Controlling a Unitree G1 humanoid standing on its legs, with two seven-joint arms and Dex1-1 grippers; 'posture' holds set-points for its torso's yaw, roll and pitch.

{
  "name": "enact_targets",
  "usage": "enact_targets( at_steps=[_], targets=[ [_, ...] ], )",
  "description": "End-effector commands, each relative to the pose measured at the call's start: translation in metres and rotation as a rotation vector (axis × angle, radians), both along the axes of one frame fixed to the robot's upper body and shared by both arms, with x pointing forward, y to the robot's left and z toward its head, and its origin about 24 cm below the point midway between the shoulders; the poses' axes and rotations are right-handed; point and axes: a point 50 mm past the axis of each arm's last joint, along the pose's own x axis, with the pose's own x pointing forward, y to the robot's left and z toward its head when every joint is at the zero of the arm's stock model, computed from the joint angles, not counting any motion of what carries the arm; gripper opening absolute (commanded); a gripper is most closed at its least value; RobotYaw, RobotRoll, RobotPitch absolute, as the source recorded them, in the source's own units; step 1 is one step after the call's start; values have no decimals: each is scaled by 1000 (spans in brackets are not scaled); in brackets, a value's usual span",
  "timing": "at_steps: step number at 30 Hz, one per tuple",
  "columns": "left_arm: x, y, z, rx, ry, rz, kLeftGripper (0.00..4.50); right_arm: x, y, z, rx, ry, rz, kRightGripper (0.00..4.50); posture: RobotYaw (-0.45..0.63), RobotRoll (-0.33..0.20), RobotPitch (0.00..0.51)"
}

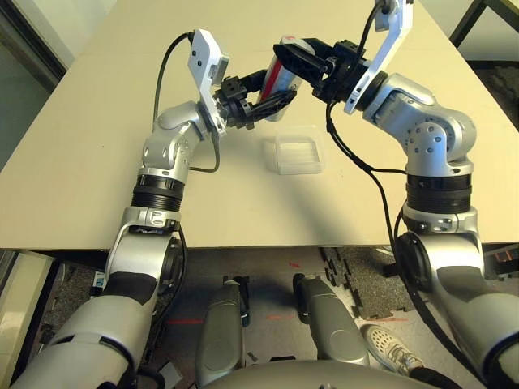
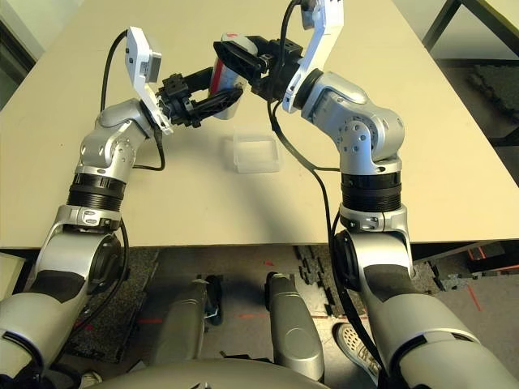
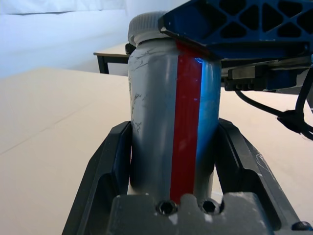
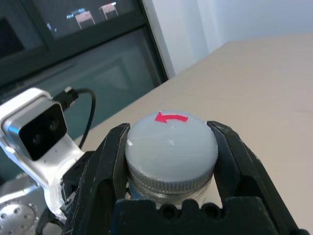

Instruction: Pour the medicine from the bottle into the box.

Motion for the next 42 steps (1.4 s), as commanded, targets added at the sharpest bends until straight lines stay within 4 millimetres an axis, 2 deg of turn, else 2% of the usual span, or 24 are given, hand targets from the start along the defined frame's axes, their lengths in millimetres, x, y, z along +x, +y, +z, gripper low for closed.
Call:
enact_targets(
  at_steps=[1,9,15,28,42],
  targets=[
    [-3,-3,-9,30,15,-15,2667,1,-6,22,155,29,-16,2605,-185,0,185],
    [-4,-2,-9,32,18,-8,2622,10,-16,34,303,124,-79,2605,-177,0,190],
    [-4,0,-11,39,19,-3,2601,10,-15,35,312,130,-81,2605,-174,0,190],
    [-1,3,-19,98,13,16,2565,-22,14,45,76,-86,73,2606,-183,0,184],
    [3,1,-21,114,18,23,2537,-38,35,20,-158,-183,134,2606,-196,0,173]
  ],
)
